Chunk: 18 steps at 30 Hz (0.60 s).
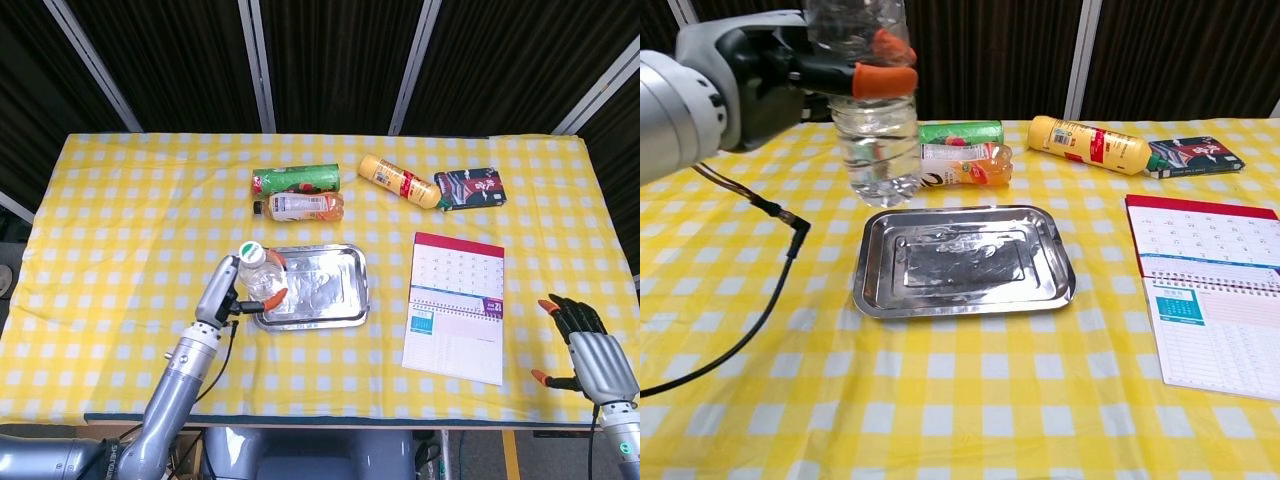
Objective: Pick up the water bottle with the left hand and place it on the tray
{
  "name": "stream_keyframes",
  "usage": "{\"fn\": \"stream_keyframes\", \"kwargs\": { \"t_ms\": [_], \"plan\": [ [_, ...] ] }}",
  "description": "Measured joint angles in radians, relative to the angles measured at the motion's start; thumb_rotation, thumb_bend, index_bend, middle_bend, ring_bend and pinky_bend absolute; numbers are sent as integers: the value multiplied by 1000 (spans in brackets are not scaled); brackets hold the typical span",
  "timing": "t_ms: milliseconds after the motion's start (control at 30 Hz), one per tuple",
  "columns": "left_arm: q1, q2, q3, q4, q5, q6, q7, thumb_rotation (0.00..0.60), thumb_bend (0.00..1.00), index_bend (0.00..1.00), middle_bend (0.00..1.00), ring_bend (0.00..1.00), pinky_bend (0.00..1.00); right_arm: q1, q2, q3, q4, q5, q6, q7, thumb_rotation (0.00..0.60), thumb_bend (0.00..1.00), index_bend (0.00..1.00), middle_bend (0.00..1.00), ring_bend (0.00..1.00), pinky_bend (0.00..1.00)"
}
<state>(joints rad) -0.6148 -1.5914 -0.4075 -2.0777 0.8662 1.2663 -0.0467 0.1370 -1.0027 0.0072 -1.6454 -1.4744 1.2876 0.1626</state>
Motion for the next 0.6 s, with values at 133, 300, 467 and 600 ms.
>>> {"fn": "stream_keyframes", "kwargs": {
  "t_ms": [133,300,467,600],
  "plan": [
    [64,112,-6,-30,14,11,-40,600,515,773,775,217,84,4,-5,-2,-3,1,-10,-14,600,158,128,73,1,0],
    [160,269,-7,-38,54,-5,-168,600,515,774,775,217,84,7,-11,-3,-8,8,-18,-33,600,158,128,73,1,0],
    [223,341,3,24,91,-76,-338,600,515,777,778,217,84,8,-14,-4,-12,12,-22,-42,600,158,128,73,1,0],
    [218,319,16,109,100,-137,-383,600,519,779,782,220,87,9,-13,-2,-10,17,-24,-37,600,158,128,73,1,0]
  ]
}}
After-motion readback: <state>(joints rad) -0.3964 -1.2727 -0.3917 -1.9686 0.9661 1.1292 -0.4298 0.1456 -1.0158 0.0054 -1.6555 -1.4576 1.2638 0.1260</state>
